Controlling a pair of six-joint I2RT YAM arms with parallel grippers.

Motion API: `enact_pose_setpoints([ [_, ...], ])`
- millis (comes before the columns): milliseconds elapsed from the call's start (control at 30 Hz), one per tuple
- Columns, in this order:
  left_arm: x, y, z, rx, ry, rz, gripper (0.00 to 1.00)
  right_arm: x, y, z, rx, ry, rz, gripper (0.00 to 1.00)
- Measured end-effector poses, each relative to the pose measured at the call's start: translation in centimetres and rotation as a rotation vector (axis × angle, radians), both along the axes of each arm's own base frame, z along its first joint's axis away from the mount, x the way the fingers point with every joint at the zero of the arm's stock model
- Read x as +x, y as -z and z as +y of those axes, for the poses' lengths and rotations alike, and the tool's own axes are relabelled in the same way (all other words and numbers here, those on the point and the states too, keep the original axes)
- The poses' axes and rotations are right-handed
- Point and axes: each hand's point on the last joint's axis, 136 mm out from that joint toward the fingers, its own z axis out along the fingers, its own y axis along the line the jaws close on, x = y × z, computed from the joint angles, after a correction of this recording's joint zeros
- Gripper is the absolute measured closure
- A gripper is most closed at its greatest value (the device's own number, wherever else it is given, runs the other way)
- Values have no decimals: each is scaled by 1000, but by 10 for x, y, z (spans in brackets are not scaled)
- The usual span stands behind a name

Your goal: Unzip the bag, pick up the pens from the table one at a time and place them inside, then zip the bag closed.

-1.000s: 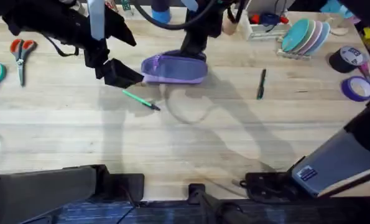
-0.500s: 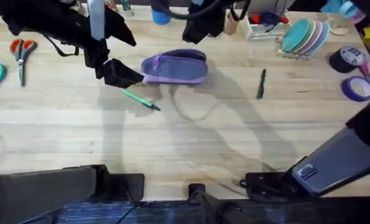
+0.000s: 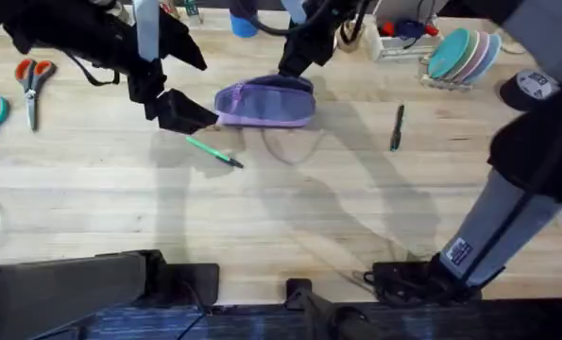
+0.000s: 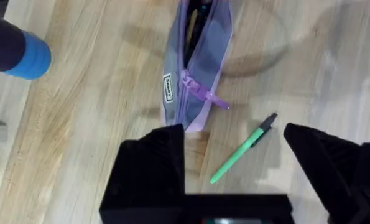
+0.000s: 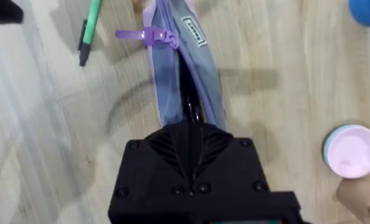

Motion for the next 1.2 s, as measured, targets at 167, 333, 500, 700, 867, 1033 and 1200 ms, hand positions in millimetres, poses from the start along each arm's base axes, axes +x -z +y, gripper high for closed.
enact_pose_setpoints([
  [167, 0, 0, 0, 0, 0, 0, 7, 3, 18, 2, -13, -14, 26, 971],
  [333, 0, 0, 0, 0, 0, 0, 8, 6, 29, 4, -20, -18, 39, 971],
  [500, 1, 0, 0, 1, 0, -7, 7, 12, 37, 7, -18, -18, 35, 971],
  [700, 6, -1, 1, 3, 0, -30, 8, 11, 68, 12, -49, -33, 89, 972],
  [867, 8, -2, 1, 4, 0, -38, 7, 4, 84, 20, -69, -61, 117, 972],
  [1033, 9, -2, 1, 4, 0, -42, 7, 2, 85, 23, -82, -86, 105, 971],
  [1200, 8, -2, 1, 4, 0, -41, 7, 2, 85, 23, -82, -86, 105, 966],
])
